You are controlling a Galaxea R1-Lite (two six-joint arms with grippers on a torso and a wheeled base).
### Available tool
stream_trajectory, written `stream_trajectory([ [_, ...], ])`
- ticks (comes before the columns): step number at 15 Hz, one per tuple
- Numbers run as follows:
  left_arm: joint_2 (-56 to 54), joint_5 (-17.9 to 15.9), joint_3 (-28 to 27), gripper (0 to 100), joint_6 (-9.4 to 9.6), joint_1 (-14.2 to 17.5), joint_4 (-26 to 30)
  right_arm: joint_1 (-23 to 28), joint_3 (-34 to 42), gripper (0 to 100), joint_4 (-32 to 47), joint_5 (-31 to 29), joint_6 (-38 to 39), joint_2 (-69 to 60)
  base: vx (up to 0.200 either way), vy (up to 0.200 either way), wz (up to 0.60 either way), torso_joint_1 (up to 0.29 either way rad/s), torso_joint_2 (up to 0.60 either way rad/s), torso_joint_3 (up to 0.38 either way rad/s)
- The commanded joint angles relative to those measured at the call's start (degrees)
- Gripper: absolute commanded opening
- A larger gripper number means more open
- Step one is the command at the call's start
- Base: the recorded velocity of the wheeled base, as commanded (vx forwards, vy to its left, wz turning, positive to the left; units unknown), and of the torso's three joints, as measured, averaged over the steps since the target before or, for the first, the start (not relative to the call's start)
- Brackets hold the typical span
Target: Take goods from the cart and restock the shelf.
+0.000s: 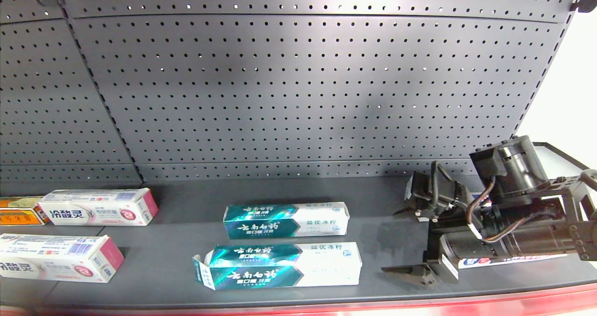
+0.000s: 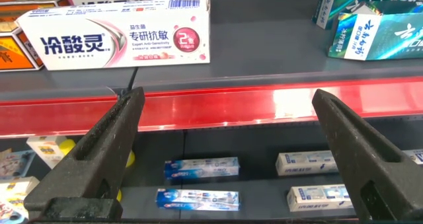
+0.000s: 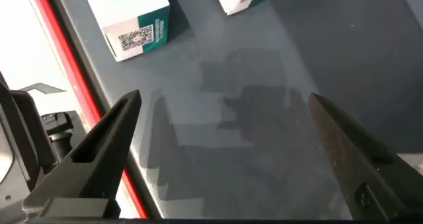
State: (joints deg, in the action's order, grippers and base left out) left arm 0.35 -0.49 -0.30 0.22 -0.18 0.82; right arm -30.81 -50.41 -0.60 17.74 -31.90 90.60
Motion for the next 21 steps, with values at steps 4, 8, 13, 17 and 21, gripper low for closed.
stream_trajectory([
  [4,0.1,0.0,-0.1,100,0.04,0.0,0.2,-2.2,-2.2,100,0.0,-0.1,0.0,3.7,0.000,0.000,0.00,0.000,0.00,0.000],
  [8,0.1,0.0,-0.1,100,0.04,0.0,0.1,-3.1,-5.2,100,0.1,-0.8,0.0,5.6,0.000,0.000,0.00,0.000,0.00,0.000],
  [13,0.1,0.0,-0.1,100,0.04,0.0,0.1,-3.5,-5.2,100,0.1,-0.8,0.0,5.7,0.000,0.000,0.00,0.000,0.00,0.000],
  [17,0.1,0.0,-0.1,100,0.04,0.0,0.1,-3.9,-5.2,100,0.1,-0.8,0.0,5.7,0.000,0.000,0.00,0.000,0.00,0.000],
  [21,0.1,0.0,-0.1,100,0.04,0.0,0.2,-4.2,-5.3,100,0.1,-0.8,0.0,5.8,0.000,0.000,0.00,0.000,0.00,0.000],
])
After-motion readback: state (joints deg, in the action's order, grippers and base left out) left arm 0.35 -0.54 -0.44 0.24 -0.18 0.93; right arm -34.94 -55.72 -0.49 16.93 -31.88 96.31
